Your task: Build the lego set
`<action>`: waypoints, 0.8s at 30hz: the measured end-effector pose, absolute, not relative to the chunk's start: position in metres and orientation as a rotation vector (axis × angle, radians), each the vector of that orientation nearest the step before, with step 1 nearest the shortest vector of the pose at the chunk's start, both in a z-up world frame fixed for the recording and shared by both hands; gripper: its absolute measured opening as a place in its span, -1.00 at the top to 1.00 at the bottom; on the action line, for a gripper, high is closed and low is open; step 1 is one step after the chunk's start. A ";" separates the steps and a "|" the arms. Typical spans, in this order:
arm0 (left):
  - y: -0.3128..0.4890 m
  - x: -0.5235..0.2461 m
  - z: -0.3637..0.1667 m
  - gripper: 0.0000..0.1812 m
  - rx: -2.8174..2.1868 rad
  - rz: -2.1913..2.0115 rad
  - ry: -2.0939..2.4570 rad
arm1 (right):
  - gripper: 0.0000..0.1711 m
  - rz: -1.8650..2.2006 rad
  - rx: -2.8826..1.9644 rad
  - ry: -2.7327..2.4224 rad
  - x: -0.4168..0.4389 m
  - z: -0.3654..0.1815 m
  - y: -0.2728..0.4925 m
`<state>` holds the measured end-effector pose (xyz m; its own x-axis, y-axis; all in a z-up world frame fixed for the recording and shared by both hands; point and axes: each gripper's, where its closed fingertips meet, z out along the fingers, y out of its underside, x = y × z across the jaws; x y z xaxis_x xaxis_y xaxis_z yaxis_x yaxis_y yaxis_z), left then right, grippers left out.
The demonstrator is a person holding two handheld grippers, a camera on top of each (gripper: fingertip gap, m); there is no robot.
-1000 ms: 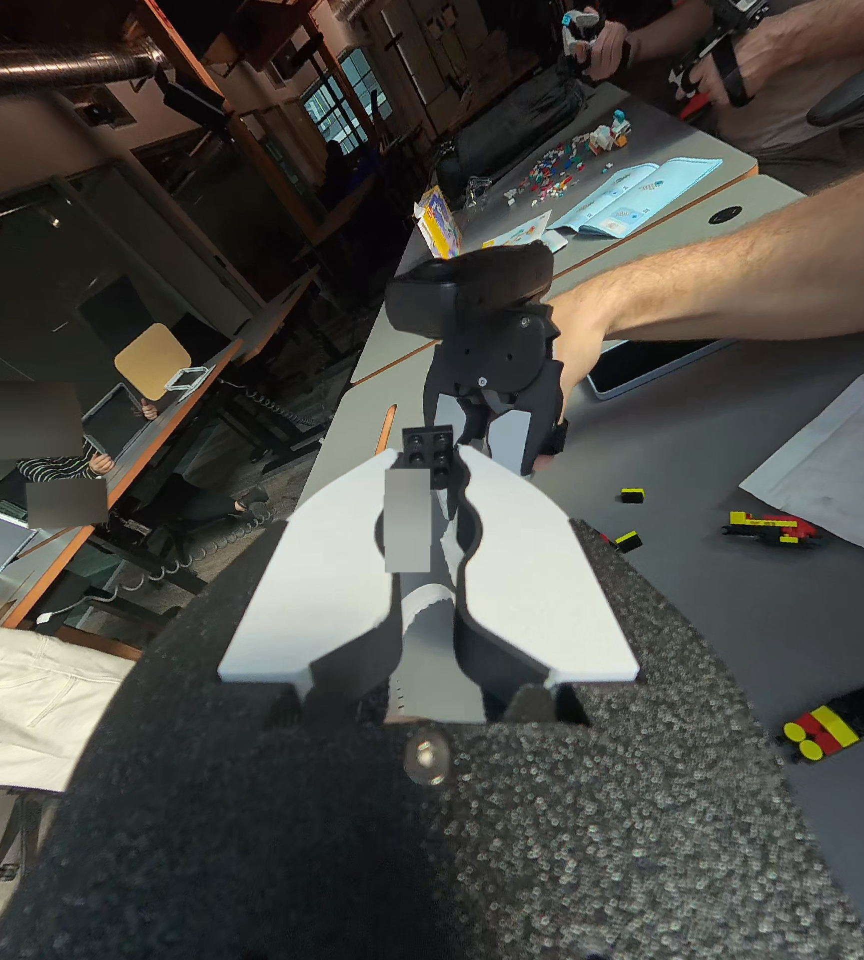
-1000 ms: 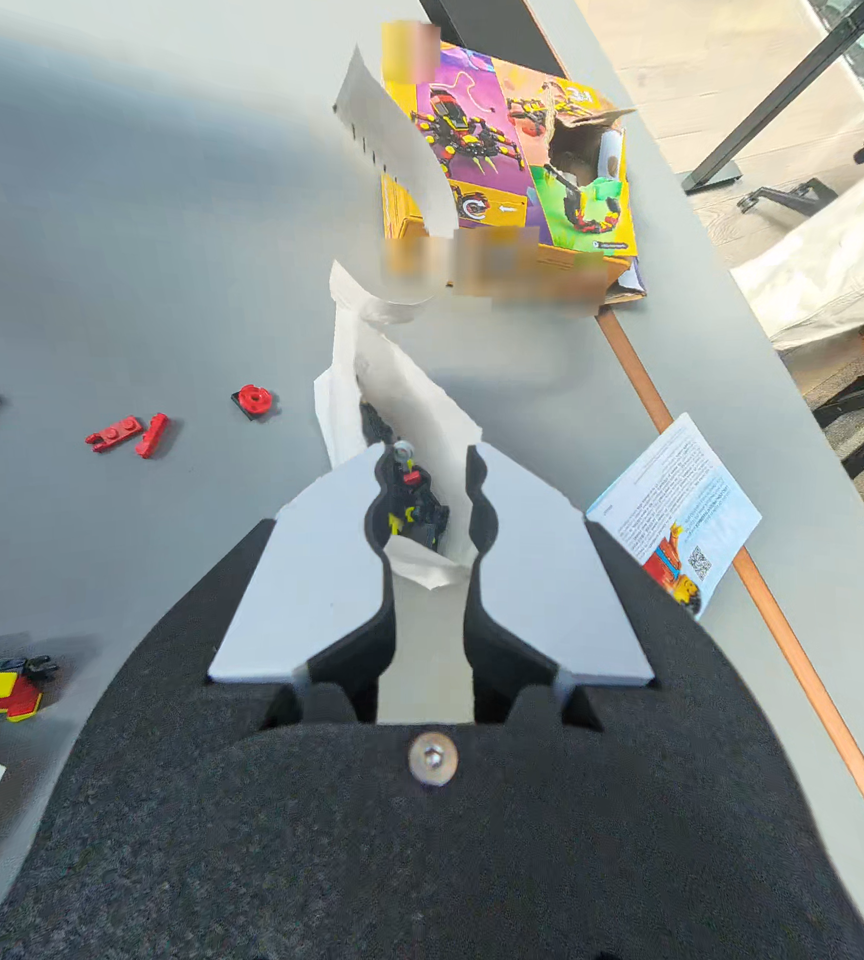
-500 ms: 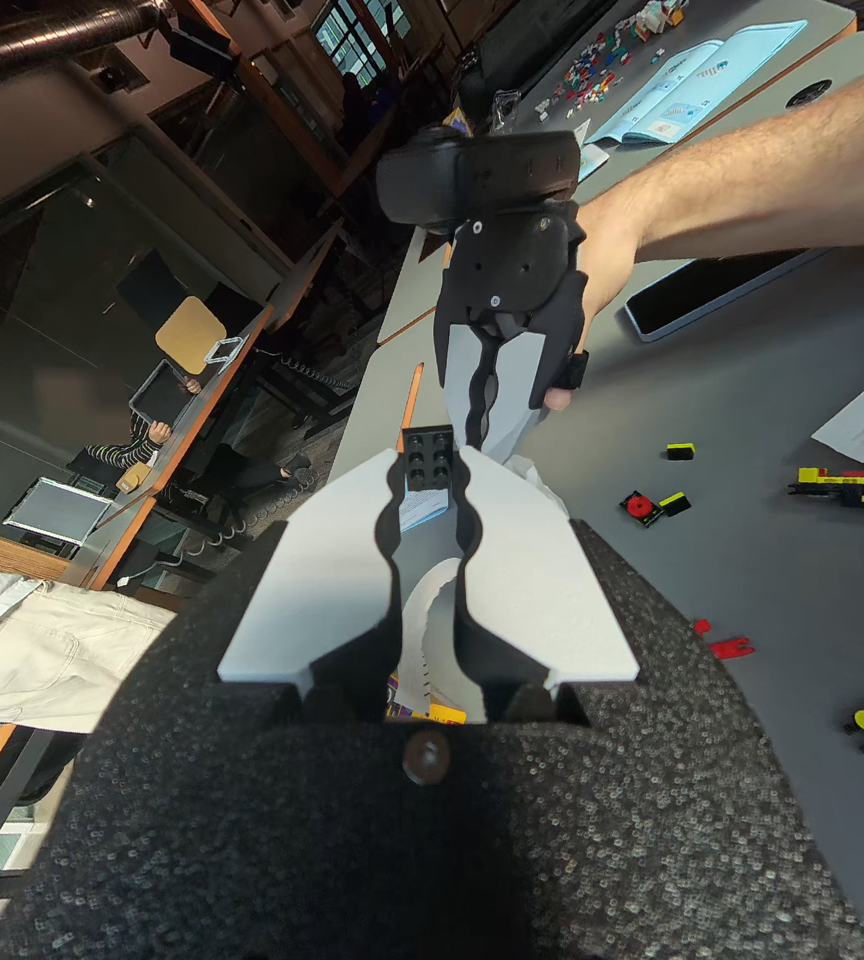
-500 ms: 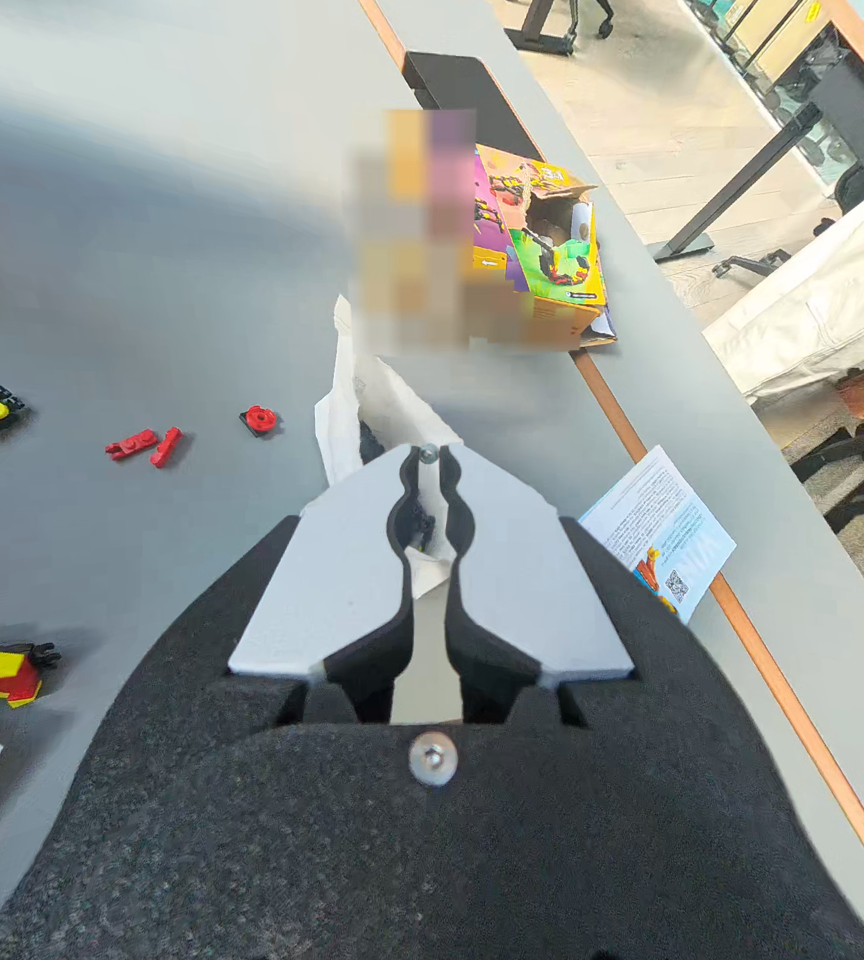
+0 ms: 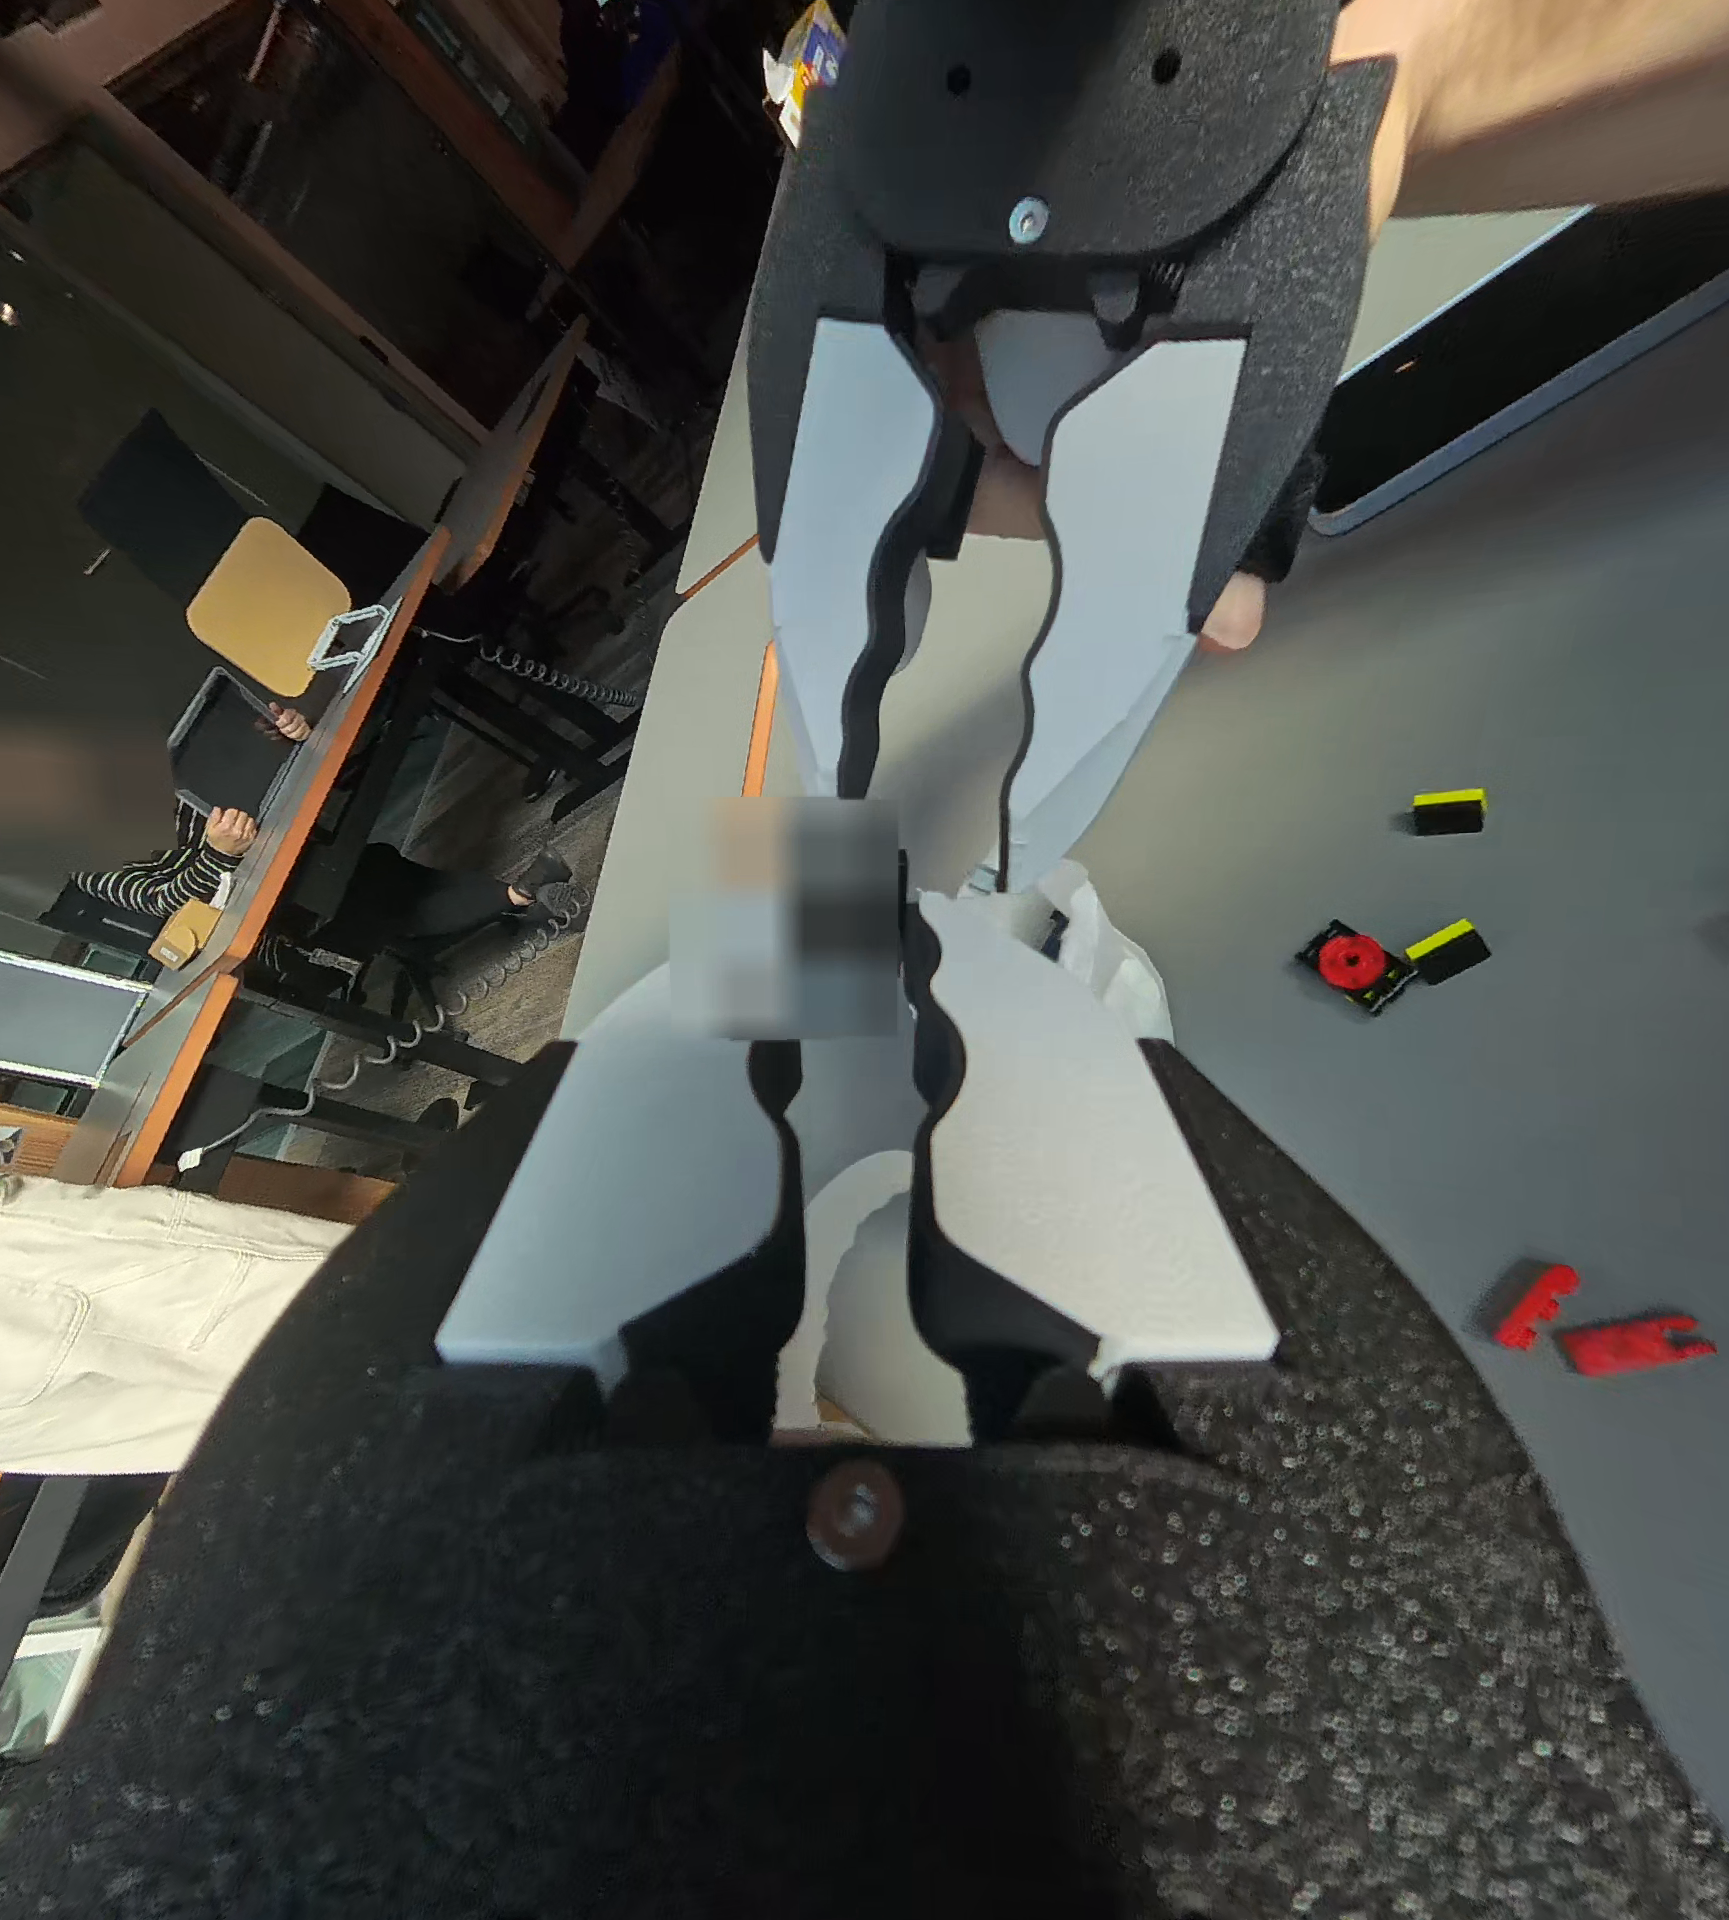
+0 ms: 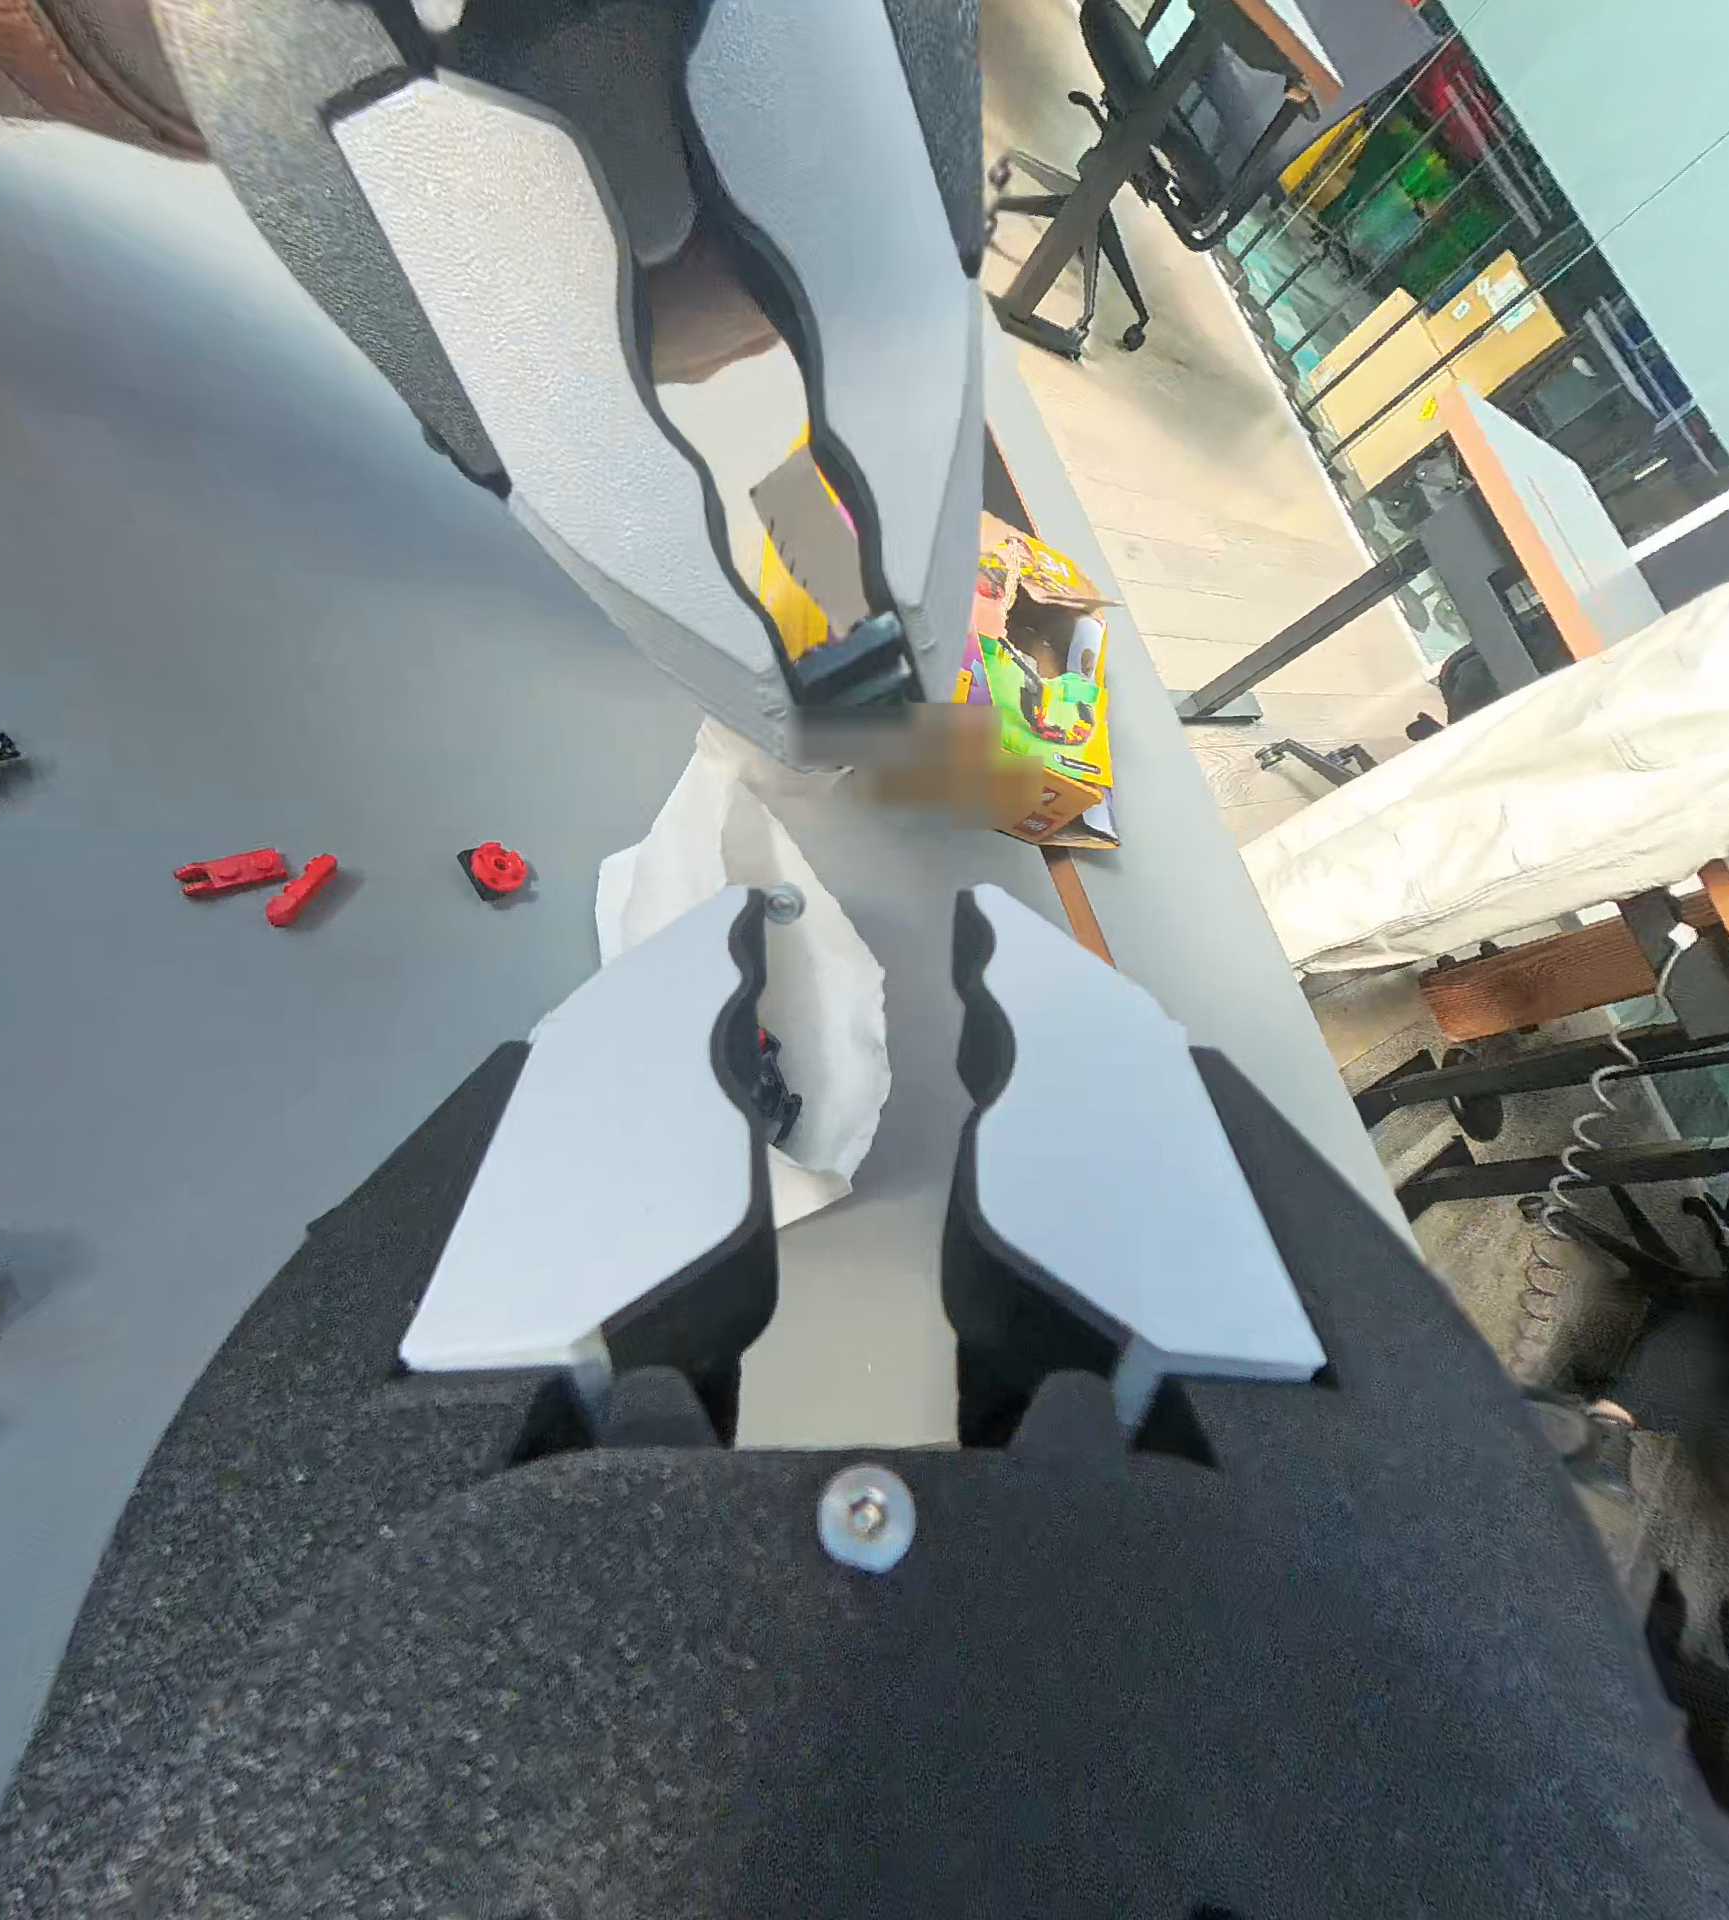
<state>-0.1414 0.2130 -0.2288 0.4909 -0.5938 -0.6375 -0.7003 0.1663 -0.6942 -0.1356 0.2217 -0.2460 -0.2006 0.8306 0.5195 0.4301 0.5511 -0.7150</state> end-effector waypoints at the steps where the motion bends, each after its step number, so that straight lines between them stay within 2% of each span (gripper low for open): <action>1: 0.218 -0.139 -0.232 0.82 -1.507 0.095 1.211 | 0.60 0.479 -1.013 -1.812 -0.135 -0.242 0.223; 8: 0.236 -0.133 -0.262 0.82 -1.555 0.089 1.562 | 0.58 0.355 -0.971 -1.801 -0.138 -0.244 0.230; 12: 0.240 -0.139 -0.264 0.82 -1.566 0.160 1.606 | 0.57 0.350 -0.992 -1.803 -0.135 -0.244 0.234; 14: 0.238 -0.137 -0.254 0.82 -1.555 0.111 1.524 | 0.57 0.416 -1.023 -1.760 -0.134 -0.239 0.236; 17: 0.238 -0.142 -0.214 0.81 -1.443 0.199 1.272 | 0.66 0.736 -1.114 -1.604 -0.137 -0.209 0.228; 20: 0.228 -0.153 -0.178 0.82 -1.316 0.461 1.100 | 0.77 0.930 -1.121 -1.534 -0.136 -0.187 0.214; 24: 0.211 -0.153 -0.149 0.82 -1.110 0.859 1.049 | 0.78 0.915 -1.058 -1.388 -0.140 -0.154 0.200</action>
